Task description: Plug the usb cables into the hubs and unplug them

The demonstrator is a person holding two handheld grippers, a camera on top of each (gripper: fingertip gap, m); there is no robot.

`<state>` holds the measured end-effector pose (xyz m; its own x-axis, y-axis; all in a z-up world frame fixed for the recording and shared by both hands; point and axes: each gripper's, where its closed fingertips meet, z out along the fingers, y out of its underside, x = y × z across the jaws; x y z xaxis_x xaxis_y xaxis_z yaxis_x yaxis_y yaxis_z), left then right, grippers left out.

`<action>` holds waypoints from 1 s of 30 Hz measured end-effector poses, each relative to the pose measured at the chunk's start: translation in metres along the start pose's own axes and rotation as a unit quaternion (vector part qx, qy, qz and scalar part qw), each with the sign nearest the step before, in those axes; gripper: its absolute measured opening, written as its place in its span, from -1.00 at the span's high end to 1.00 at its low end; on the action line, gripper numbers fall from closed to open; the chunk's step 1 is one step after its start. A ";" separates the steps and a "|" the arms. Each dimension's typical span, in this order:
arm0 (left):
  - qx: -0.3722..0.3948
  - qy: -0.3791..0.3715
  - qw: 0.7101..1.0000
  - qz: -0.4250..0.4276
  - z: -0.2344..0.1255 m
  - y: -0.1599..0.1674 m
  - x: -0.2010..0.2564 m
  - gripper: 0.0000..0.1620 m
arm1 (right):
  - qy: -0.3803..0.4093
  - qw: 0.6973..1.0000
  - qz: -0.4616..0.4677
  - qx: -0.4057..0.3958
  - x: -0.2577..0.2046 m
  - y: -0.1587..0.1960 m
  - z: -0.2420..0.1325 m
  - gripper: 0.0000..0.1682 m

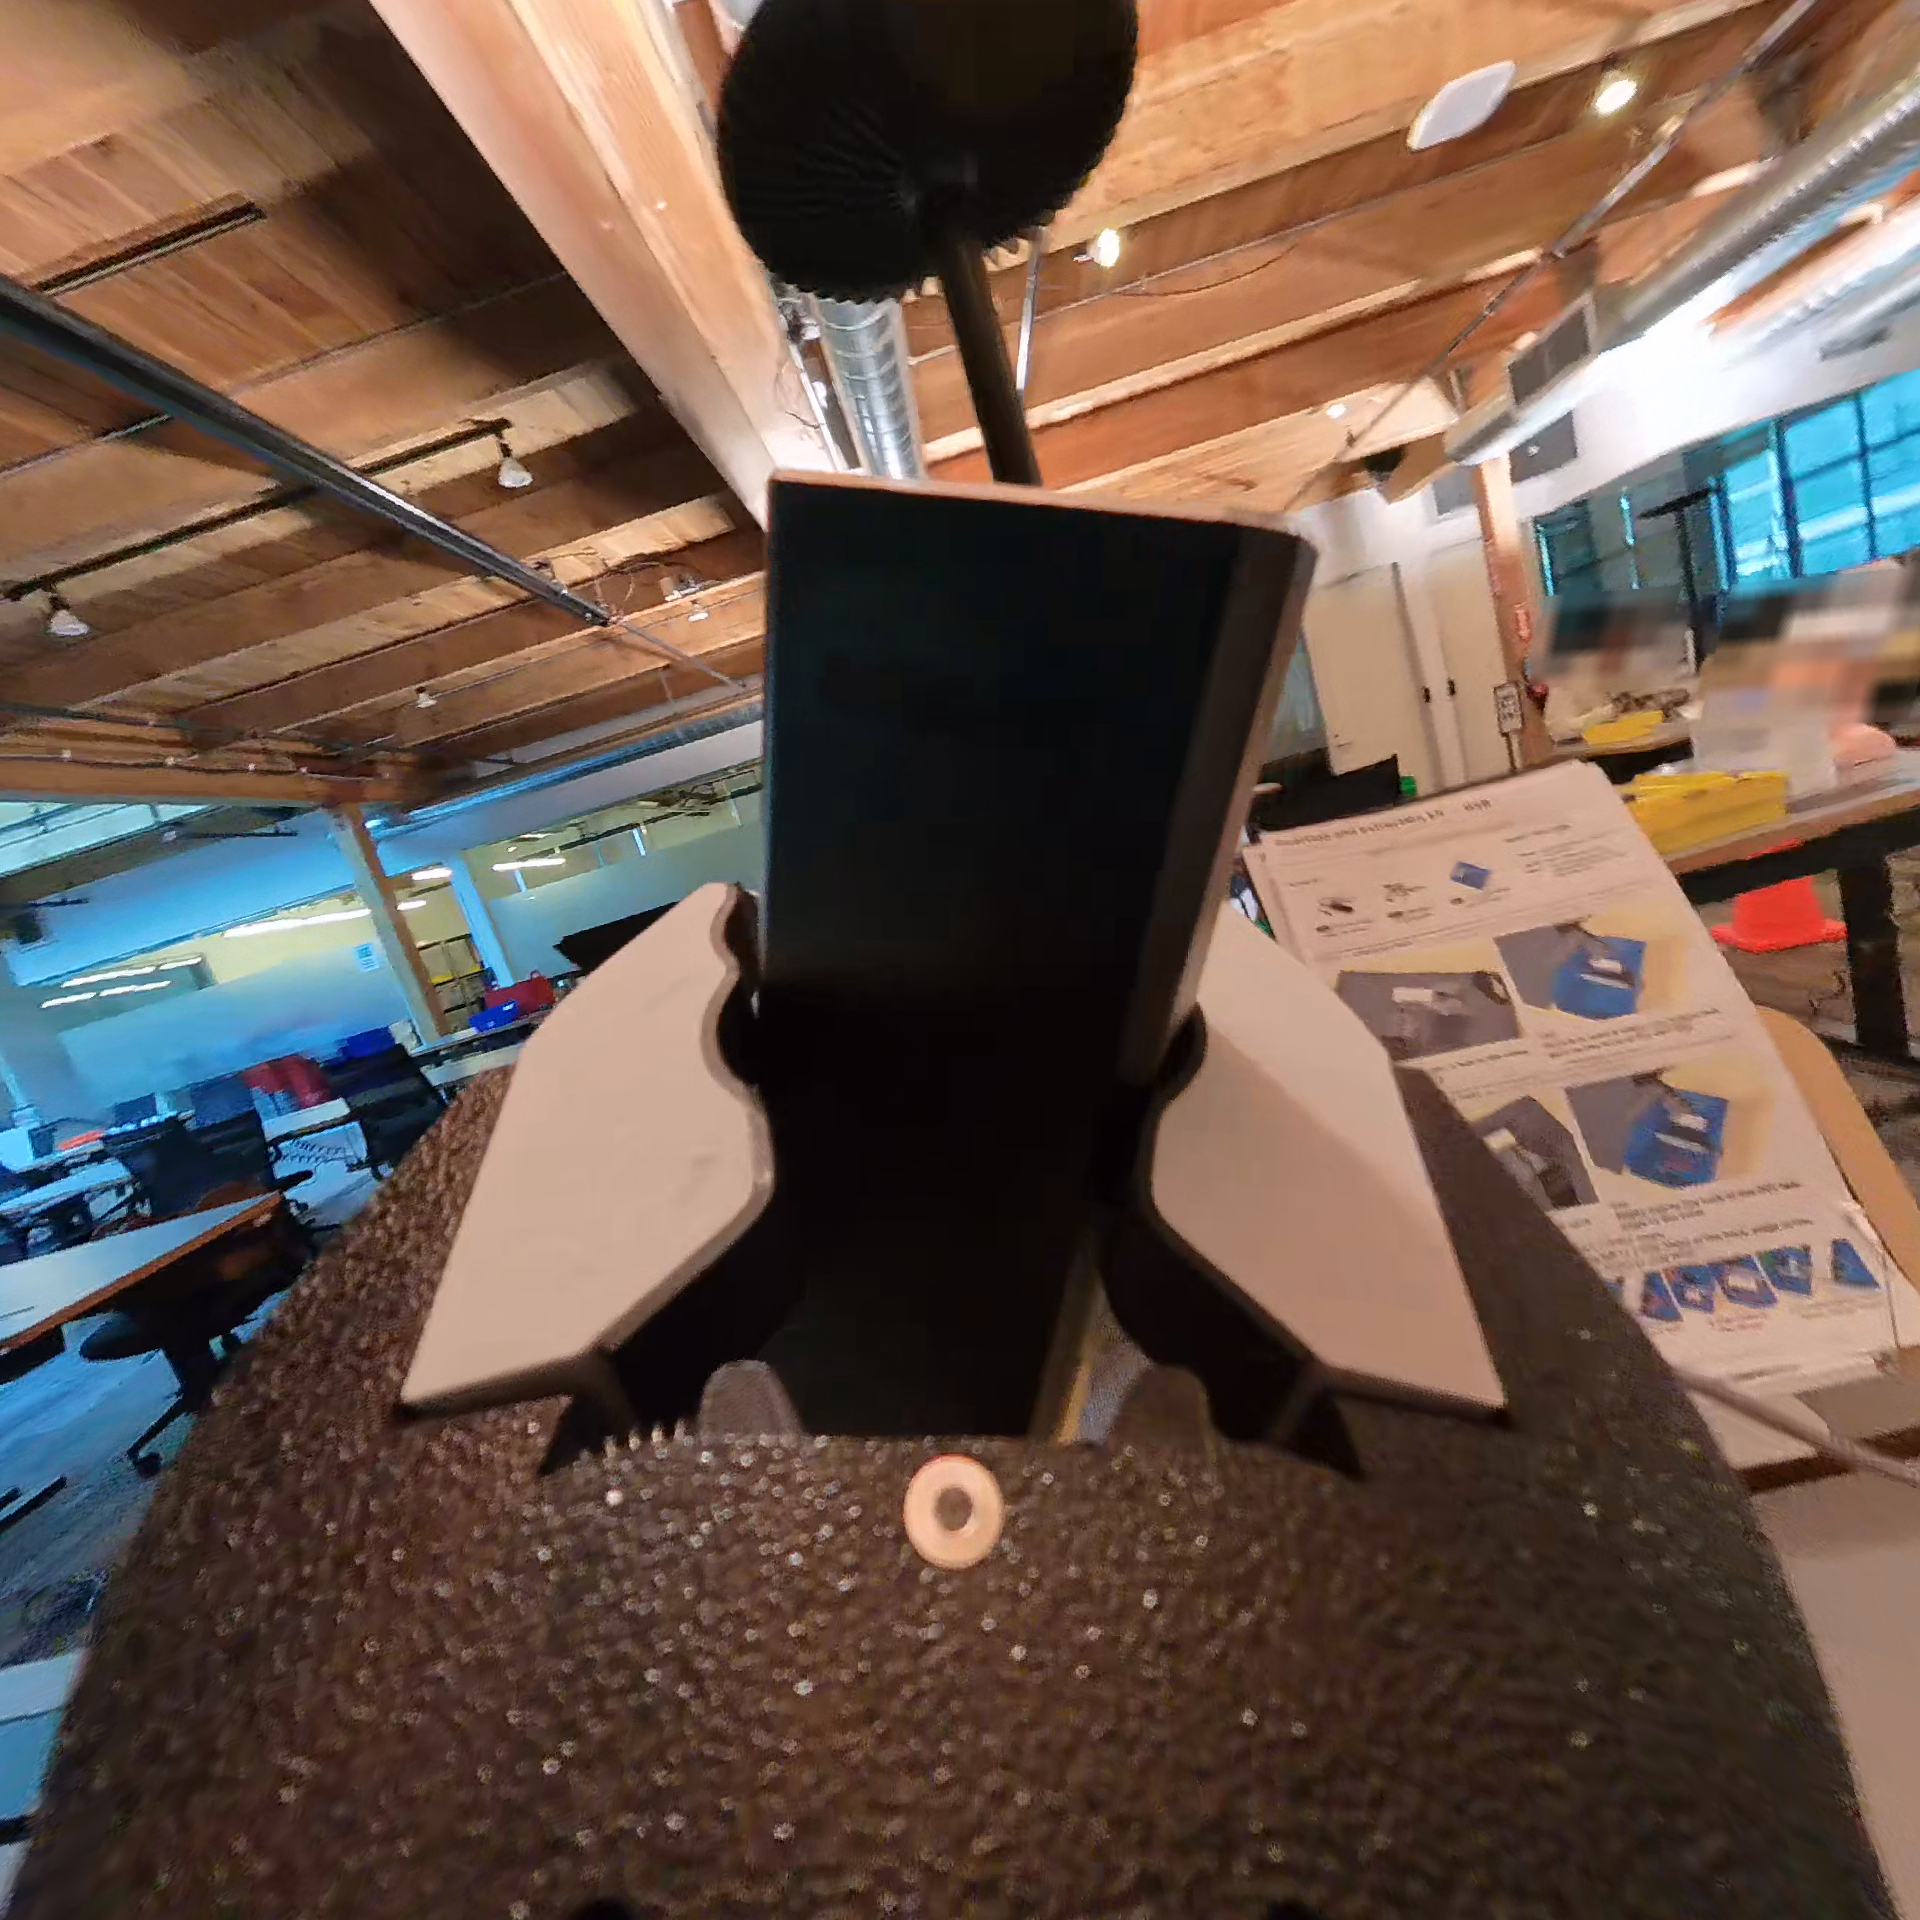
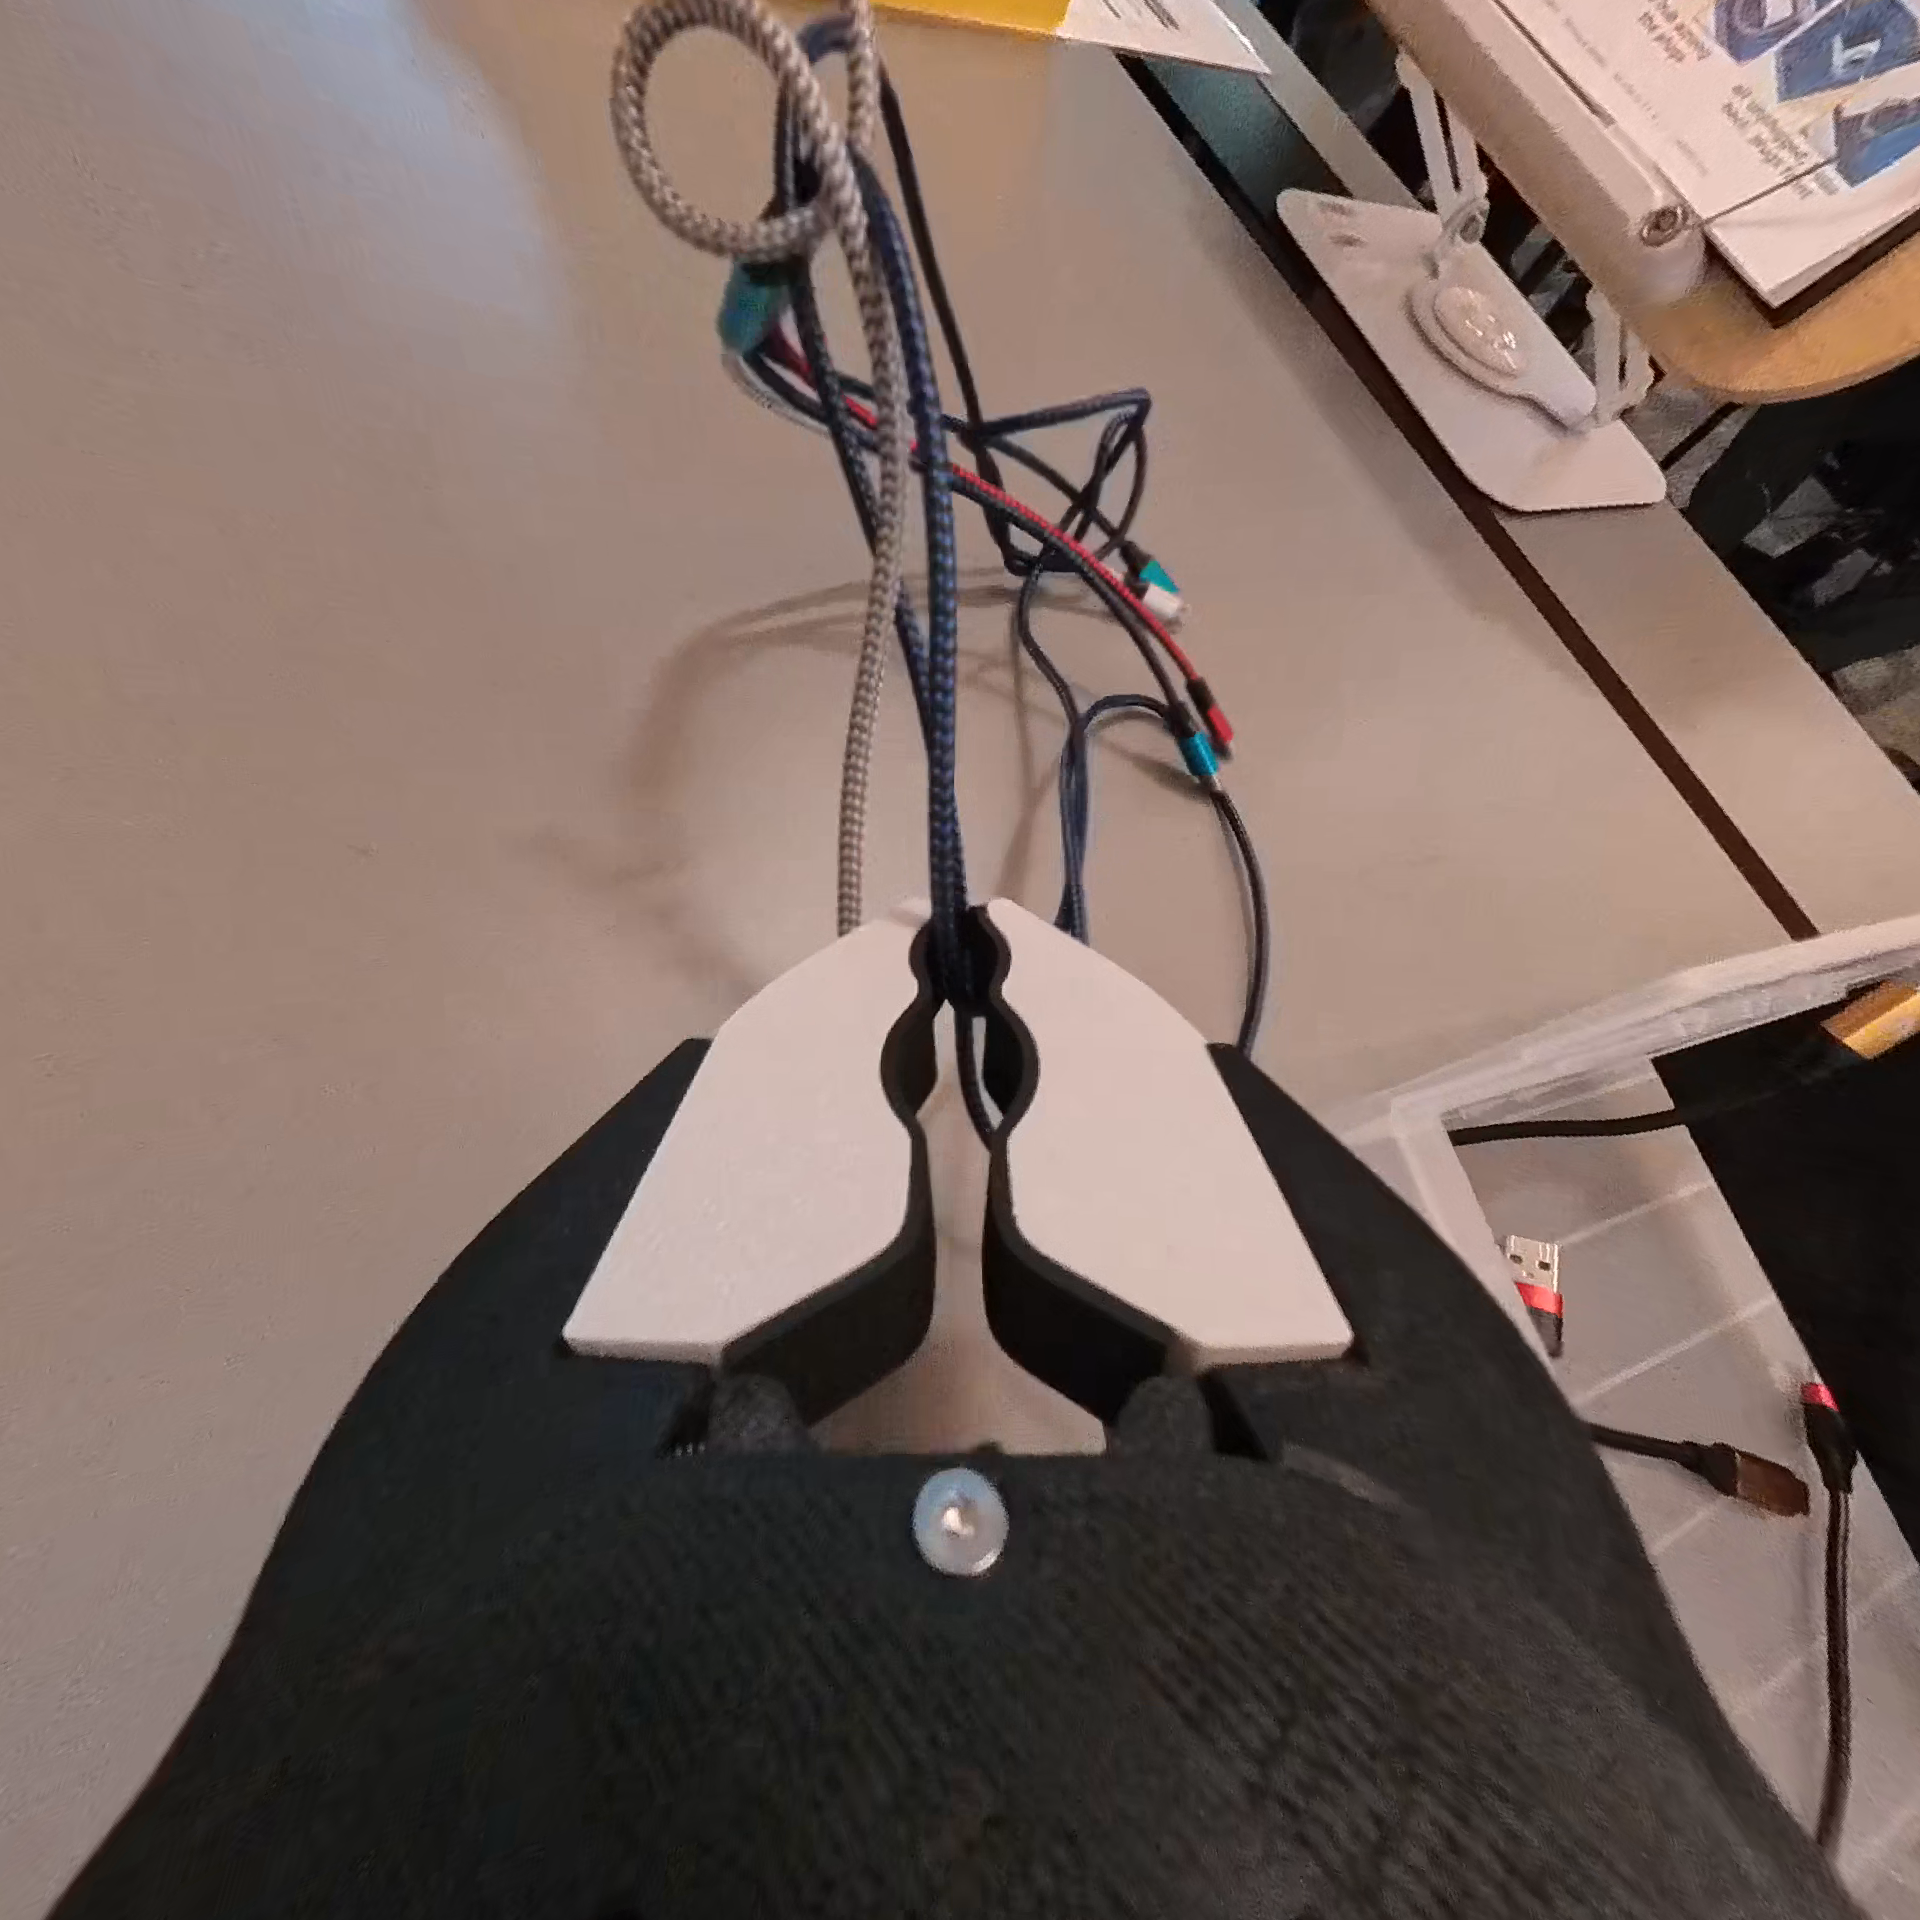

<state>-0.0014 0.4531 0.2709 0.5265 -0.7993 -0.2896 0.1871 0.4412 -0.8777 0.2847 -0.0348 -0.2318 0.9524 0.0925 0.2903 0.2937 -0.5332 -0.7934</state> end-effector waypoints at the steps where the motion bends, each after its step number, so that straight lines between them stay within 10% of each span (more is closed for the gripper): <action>1: 0.003 -0.011 1.000 -0.007 0.001 -0.003 -0.008 0.10 | 0.003 1.000 -0.004 -0.009 0.001 0.003 0.001 0.96; 8: 0.034 -0.140 0.990 -0.015 -0.016 -0.037 -0.098 0.10 | 0.096 0.980 -0.048 -0.168 0.024 0.083 -0.016 0.95; 19: 0.013 -0.181 0.983 0.037 -0.019 -0.080 -0.135 0.09 | 0.065 0.965 0.016 -0.254 0.010 0.109 -0.056 0.95; 24: 0.008 -0.054 0.998 0.005 -0.002 -0.079 -0.089 0.10 | 0.023 0.985 0.076 -0.154 0.002 0.091 -0.069 0.89; 30: -0.036 0.156 0.987 -0.005 0.019 -0.041 0.045 0.10 | 0.038 0.991 0.067 -0.114 0.010 0.050 -0.062 0.08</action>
<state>0.0301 0.4069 0.3014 0.2424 -0.8953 -0.3737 0.1255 0.4109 -0.9030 0.3044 -0.1127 -0.2355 0.9701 -0.0509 0.2372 0.1310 -0.7130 -0.6888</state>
